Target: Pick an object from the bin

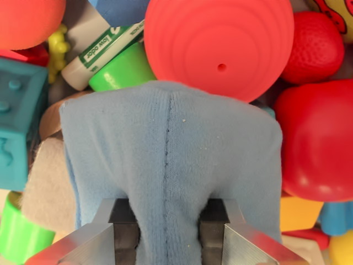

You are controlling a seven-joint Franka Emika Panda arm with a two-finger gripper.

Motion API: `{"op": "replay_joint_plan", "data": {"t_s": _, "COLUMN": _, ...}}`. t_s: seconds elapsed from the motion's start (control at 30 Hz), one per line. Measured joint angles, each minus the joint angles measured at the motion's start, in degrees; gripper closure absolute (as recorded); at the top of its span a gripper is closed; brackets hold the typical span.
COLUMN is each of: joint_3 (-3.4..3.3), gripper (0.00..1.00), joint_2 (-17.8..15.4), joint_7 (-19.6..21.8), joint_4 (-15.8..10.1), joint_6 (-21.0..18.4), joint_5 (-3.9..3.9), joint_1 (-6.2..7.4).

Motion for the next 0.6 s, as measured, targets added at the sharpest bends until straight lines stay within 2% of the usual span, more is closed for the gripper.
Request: {"op": "replay_joint_plan", "data": {"t_s": 0.6, "joint_3": -0.23, "gripper": 1.00, "joint_2": -6.07, "joint_7": 0.20, "joint_4": 0.45, "joint_6": -6.46, "joint_5": -0.33, "joint_1": 0.16}}
